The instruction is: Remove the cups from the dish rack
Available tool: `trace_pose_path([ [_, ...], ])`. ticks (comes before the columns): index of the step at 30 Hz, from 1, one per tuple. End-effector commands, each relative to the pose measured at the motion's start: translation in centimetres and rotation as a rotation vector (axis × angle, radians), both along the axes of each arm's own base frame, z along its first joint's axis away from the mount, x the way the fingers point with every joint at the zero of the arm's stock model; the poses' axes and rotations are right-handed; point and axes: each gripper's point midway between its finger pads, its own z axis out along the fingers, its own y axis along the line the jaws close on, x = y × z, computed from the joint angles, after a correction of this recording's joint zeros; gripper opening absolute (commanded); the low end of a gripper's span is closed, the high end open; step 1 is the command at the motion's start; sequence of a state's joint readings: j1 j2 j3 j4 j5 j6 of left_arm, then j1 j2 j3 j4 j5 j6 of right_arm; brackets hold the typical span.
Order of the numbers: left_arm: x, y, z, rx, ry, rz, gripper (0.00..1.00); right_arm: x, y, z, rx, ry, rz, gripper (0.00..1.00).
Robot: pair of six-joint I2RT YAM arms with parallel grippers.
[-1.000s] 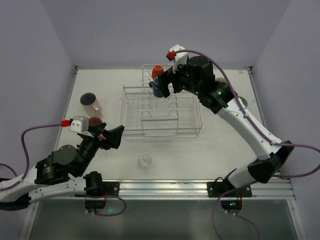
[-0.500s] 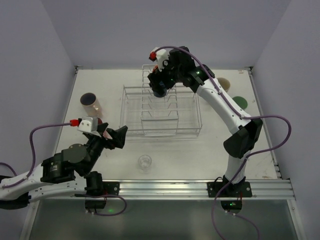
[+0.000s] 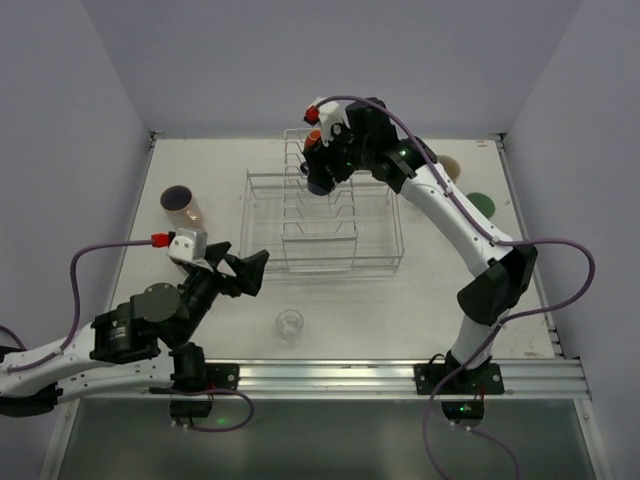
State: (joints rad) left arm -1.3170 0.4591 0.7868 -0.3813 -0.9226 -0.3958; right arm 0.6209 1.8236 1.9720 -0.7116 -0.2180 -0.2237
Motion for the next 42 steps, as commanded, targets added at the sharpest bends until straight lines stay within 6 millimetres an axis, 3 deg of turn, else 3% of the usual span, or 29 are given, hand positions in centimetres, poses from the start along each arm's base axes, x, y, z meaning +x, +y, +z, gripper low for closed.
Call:
trace_pose_path([
  [1, -0.3, -2.1, 3.5, -0.120, -0.035, -0.064, 0.95, -1.3, -1.4, 8.9, 0.186, -0.171, -0.055, 0.36],
  [4, -0.8, -4.9, 4.7, -0.158, -0.051, -0.156, 0.95, -2.2, -1.8, 11.0, 0.304, -0.190, -0.089, 0.36],
  [5, -0.8, -6.1, 5.2, -0.171, -0.057, -0.177, 0.94, -3.5, -2.6, 13.3, 0.383, -0.203, -0.108, 0.36],
  [7, -1.3, -7.9, 6.5, -0.199, -0.077, -0.247, 0.93, -4.4, -2.8, 13.4, 0.480, -0.181, -0.128, 0.35],
  [8, -1.4, -9.4, 7.6, -0.231, -0.105, -0.277, 0.91, -6.3, -3.8, 15.6, 0.579, -0.175, -0.143, 0.35],
  [9, -1.8, -10.3, 8.3, -0.251, -0.117, -0.322, 0.90, -6.6, -3.8, 14.2, 0.617, -0.158, -0.151, 0.35],
  [13, -2.2, -14.0, 10.3, -0.305, -0.141, -0.422, 0.89, -10.6, -6.0, 13.5, 0.840, -0.089, -0.187, 0.34],
  [16, -1.0, -16.7, 10.9, -0.335, -0.126, -0.513, 0.89, -14.2, -7.8, 12.8, 1.001, -0.015, -0.170, 0.33],
  [17, 0.0, -17.4, 10.9, -0.360, -0.111, -0.543, 0.88, -14.6, -8.2, 11.6, 1.057, 0.050, -0.180, 0.33],
  [18, 0.4, -17.6, 11.1, -0.372, -0.111, -0.542, 0.87, -16.3, -8.9, 12.6, 1.105, 0.040, -0.141, 0.33],
  [20, 1.0, -18.3, 11.2, -0.382, -0.105, -0.536, 0.86, -17.1, -9.7, 11.9, 1.140, 0.066, -0.159, 0.32],
  [22, 1.3, -18.8, 11.0, -0.393, -0.090, -0.535, 0.86, -18.4, -10.4, 12.6, 1.171, 0.054, -0.140, 0.32],
  [28, 1.1, -20.7, 10.8, -0.402, -0.063, -0.590, 0.81, -19.0, -10.7, 12.0, 1.214, 0.083, -0.135, 0.32],
  [36, 0.0, -20.9, 11.2, -0.440, -0.054, -0.650, 0.75, -18.5, -10.2, 11.4, 1.266, 0.130, -0.127, 0.32],
  [39, -0.9, -21.6, 11.7, -0.456, -0.070, -0.715, 0.65, -18.6, -9.1, 11.2, 1.284, 0.187, -0.069, 0.32],
  [40, -0.8, -21.9, 11.8, -0.460, -0.080, -0.722, 0.52, -19.0, -8.7, 11.1, 1.289, 0.227, -0.042, 0.32],
  [42, -0.8, -21.9, 11.9, -0.462, -0.085, -0.722, 0.38, -19.2, -8.3, 11.1, 1.303, 0.244, -0.003, 0.32],
])
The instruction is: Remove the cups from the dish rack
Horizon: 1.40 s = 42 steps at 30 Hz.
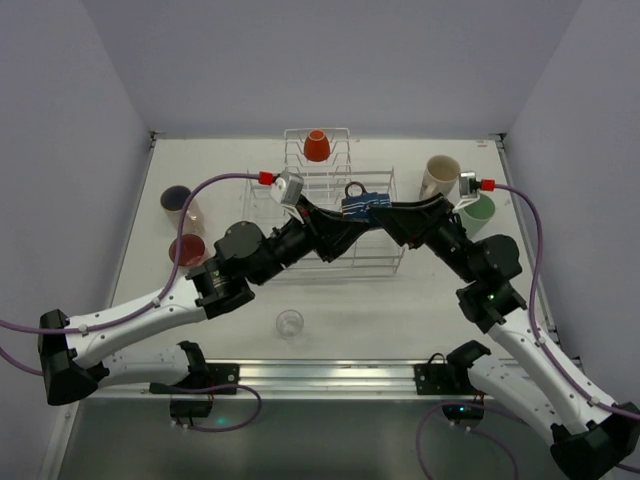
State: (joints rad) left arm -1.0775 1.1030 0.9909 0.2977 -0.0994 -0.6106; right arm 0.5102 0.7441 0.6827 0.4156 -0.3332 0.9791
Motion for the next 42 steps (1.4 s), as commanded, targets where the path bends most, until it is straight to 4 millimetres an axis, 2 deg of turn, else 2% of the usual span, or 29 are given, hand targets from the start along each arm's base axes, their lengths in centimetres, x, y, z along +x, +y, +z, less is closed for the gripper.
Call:
trace_pose_path([
  [1, -2.2, -0.7, 4.3, -0.129, -0.086, -0.107, 0.24, -1.7, 1.2, 1.5, 0.078, -0.044, 0.133, 0.34],
  [3, -1.9, -0.3, 4.4, -0.134, -0.091, -0.084, 0.12, -1.7, 1.4, 1.2, 0.091, -0.032, 0.152, 0.35],
  [4, -1.9, 0.2, 4.7, -0.143, -0.096, -0.070, 0.00, -1.8, 1.5, 1.1, 0.105, -0.015, 0.166, 0.37],
  [6, -1.4, 0.7, 4.8, -0.143, -0.103, -0.030, 0.00, -1.8, 1.8, 0.5, 0.104, 0.002, 0.190, 0.42],
  [7, -1.3, 1.0, 5.0, -0.140, -0.118, -0.021, 0.00, -1.9, 1.9, 0.4, 0.106, 0.012, 0.197, 0.48],
  [8, -1.3, 1.1, 5.1, -0.139, -0.125, -0.017, 0.00, -1.8, 1.9, 0.2, 0.107, 0.020, 0.194, 0.66],
  [10, -1.3, 1.2, 5.2, -0.112, -0.150, -0.009, 0.00, -1.9, 1.5, 0.3, 0.110, 0.012, 0.177, 0.85],
  [11, -1.3, 1.2, 5.3, -0.094, -0.159, -0.008, 0.00, -1.7, 1.4, -0.2, 0.098, 0.029, 0.162, 0.98],
  [14, -0.7, 0.6, 4.4, 0.048, -0.173, 0.010, 0.00, -1.4, 0.6, -0.6, 0.019, 0.039, 0.087, 0.99],
  [15, -0.3, -0.2, 1.5, 0.190, -0.151, 0.003, 0.00, -0.7, 0.0, -1.0, -0.027, 0.028, 0.019, 0.99],
  [16, -0.3, -0.2, 2.9, 0.215, -0.168, 0.015, 0.00, -1.0, -0.8, -1.6, -0.076, 0.072, -0.020, 0.99],
  [17, -0.4, -0.4, 2.0, 0.291, -0.161, 0.014, 0.00, -0.9, -1.6, -1.9, -0.108, 0.077, -0.069, 0.99],
  [18, -1.1, -1.7, 0.5, 0.380, -0.154, -0.007, 0.00, -0.2, -2.8, -2.4, -0.156, 0.071, -0.159, 0.99],
  [19, -1.2, -1.0, 0.2, 0.483, -0.158, 0.015, 0.00, -0.3, -3.7, -3.8, -0.208, 0.119, -0.200, 0.99],
  [20, -1.9, -1.4, -0.6, 0.533, -0.158, -0.005, 0.00, -1.0, -5.0, -3.3, -0.208, 0.096, -0.244, 0.99],
  [21, -2.9, -2.3, -2.0, 0.591, -0.154, -0.048, 0.00, -1.2, -6.0, -3.6, -0.241, 0.083, -0.287, 0.99],
  [22, -3.4, -1.9, -2.9, 0.658, -0.134, -0.072, 0.00, -1.1, -7.3, -4.4, -0.272, 0.114, -0.353, 0.99],
  [26, -5.4, -1.8, -8.7, 0.857, -0.063, -0.150, 0.00, -2.6, -12.1, -3.4, -0.304, 0.095, -0.545, 0.99],
  [27, -5.8, -1.3, -11.0, 0.923, -0.028, -0.165, 0.00, -2.7, -13.0, -3.3, -0.325, 0.087, -0.584, 0.99],
  [28, -6.1, -1.0, -12.1, 0.952, -0.013, -0.170, 0.00, -3.0, -14.4, -3.2, -0.338, 0.100, -0.645, 0.99],
  [30, -6.9, -0.3, -14.3, 0.995, 0.025, -0.187, 0.00, -3.6, -16.0, -2.7, -0.355, 0.085, -0.703, 0.99],
  [32, -7.3, 0.0, -15.8, 1.022, 0.050, -0.205, 0.00, -4.2, -17.2, -2.2, -0.356, 0.084, -0.751, 0.99],
  [33, -7.5, 0.3, -17.5, 1.057, 0.075, -0.211, 0.00, -4.6, -17.6, -1.8, -0.347, 0.072, -0.762, 0.99],
  [35, -7.8, 0.4, -19.4, 1.098, 0.097, -0.221, 0.00, -4.9, -17.8, -1.5, -0.339, 0.062, -0.763, 0.99],
  [36, -7.9, 0.5, -21.2, 1.147, 0.114, -0.227, 0.00, -5.0, -17.9, -1.4, -0.335, 0.059, -0.763, 0.99],
  [42, -7.8, 0.9, -26.1, 1.282, 0.144, -0.244, 0.00, -5.2, -17.9, -1.8, -0.340, 0.060, -0.762, 0.99],
])
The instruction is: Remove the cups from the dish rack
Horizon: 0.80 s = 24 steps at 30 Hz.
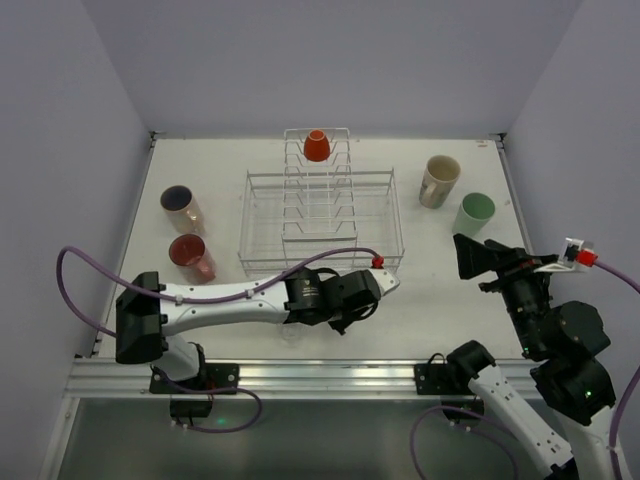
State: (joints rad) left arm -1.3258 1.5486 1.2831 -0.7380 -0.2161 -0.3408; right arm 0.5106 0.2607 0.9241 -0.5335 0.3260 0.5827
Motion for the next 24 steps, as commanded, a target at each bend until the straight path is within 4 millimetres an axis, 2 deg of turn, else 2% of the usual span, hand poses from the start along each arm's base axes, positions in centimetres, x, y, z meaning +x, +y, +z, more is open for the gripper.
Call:
trace_pose_path([
  [1, -0.8, -0.2, -1.4, 0.031, 0.025, -0.042, 0.00, -0.2, -1.0, -0.1, -0.020, -0.001, -0.041, 0.99],
  [9, -1.9, -0.6, -6.1, 0.088, 0.097, -0.089, 0.00, 0.0, -0.7, -0.7, -0.034, 0.011, -0.029, 0.99],
  [15, -2.1, -0.3, -8.2, 0.133, 0.134, -0.105, 0.00, 0.4, 0.0, -1.3, -0.043, 0.032, -0.009, 0.99],
  [19, -1.6, 0.0, -8.6, 0.154, 0.124, -0.093, 0.01, 0.5, 0.3, -1.4, -0.045, 0.030, 0.002, 0.99],
  [20, -1.4, 0.1, -8.4, 0.154, 0.118, -0.087, 0.09, 0.5, 0.3, -1.4, -0.046, 0.029, 0.003, 0.99],
  [22, -1.0, 0.1, -8.2, 0.155, 0.100, -0.075, 0.18, 0.5, 0.5, -1.4, -0.052, 0.032, 0.014, 0.99],
  [24, -0.7, 0.2, -7.8, 0.157, 0.090, -0.066, 0.32, 0.5, 0.7, -1.3, -0.054, 0.030, 0.023, 0.99],
])
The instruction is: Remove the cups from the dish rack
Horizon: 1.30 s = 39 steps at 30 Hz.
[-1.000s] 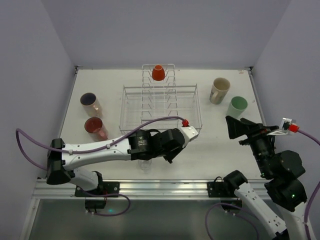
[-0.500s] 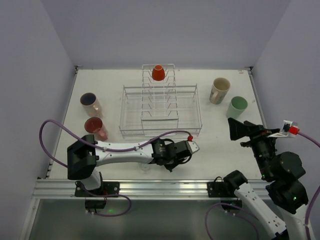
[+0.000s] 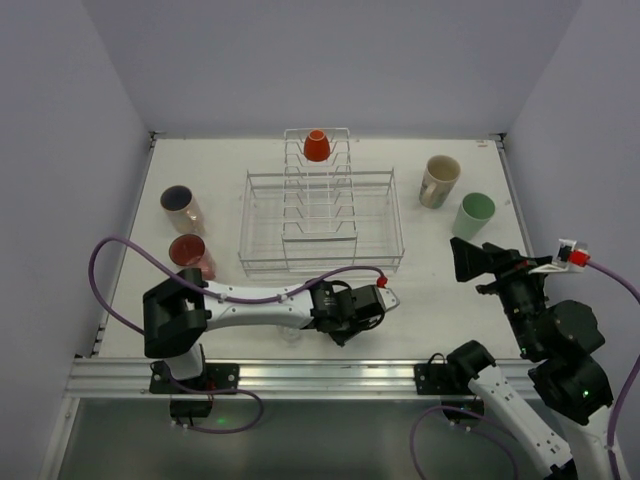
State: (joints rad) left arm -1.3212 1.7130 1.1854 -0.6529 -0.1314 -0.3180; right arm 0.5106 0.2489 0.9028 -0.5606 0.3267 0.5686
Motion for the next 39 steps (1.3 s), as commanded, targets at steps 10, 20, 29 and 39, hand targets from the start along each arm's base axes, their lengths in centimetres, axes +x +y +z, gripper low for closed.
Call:
trace_pose_path([
  [10, 3.8, -0.2, 4.5, -0.040, -0.159, 0.071, 0.65, 0.6, 2.0, 0.8, -0.052, 0.001, 0.086, 0.99],
  [20, 11.9, 2.4, 21.6, -0.408, -0.507, 0.350, 0.90, 3.4, 7.1, 2.9, -0.213, 0.035, 0.286, 0.79],
  [29, 11.8, 11.1, 31.4, -0.749, -0.676, 0.546, 0.95, 9.6, 13.4, 4.4, -0.344, 0.053, 0.461, 0.50],
  [39, 9.2, 22.3, 31.1, -0.960, -0.791, 0.770, 0.97, 18.8, 20.4, 5.0, -0.662, -0.016, 0.666, 0.41],
])
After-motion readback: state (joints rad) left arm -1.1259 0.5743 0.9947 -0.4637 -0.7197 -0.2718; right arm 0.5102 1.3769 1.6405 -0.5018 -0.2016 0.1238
